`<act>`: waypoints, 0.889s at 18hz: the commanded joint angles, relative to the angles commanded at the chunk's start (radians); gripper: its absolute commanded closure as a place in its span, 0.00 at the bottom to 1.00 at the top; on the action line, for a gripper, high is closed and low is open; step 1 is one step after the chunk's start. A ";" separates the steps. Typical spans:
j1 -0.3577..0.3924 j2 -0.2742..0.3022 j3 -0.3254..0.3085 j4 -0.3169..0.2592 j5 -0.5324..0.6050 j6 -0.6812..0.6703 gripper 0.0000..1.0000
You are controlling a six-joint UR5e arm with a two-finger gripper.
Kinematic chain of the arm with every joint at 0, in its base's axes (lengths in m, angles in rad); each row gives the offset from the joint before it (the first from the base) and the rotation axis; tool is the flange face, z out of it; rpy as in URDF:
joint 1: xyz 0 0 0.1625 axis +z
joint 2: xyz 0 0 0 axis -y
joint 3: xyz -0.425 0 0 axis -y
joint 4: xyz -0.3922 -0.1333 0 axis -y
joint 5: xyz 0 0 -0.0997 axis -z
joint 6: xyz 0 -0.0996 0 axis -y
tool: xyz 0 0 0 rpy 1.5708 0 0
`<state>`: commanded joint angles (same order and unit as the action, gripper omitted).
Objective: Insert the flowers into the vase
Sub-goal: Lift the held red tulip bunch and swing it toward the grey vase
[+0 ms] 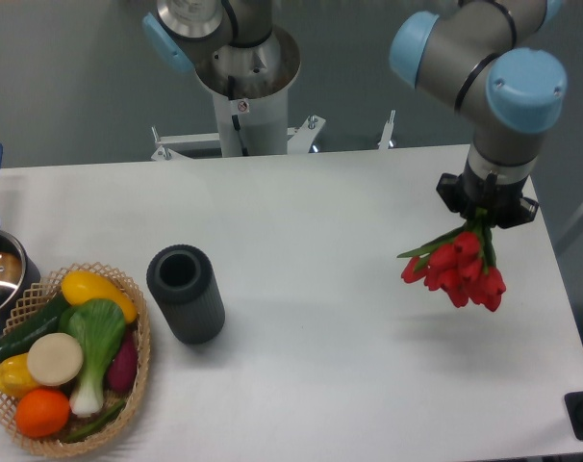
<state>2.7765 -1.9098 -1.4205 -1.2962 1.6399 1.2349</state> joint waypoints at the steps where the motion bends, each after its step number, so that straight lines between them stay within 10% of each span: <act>1: 0.000 0.008 0.000 -0.002 -0.006 0.000 1.00; 10: 0.015 0.044 -0.002 0.012 -0.262 -0.035 1.00; 16: -0.006 0.048 -0.014 0.202 -0.524 -0.234 1.00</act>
<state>2.7704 -1.8622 -1.4343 -1.0940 1.1156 1.0007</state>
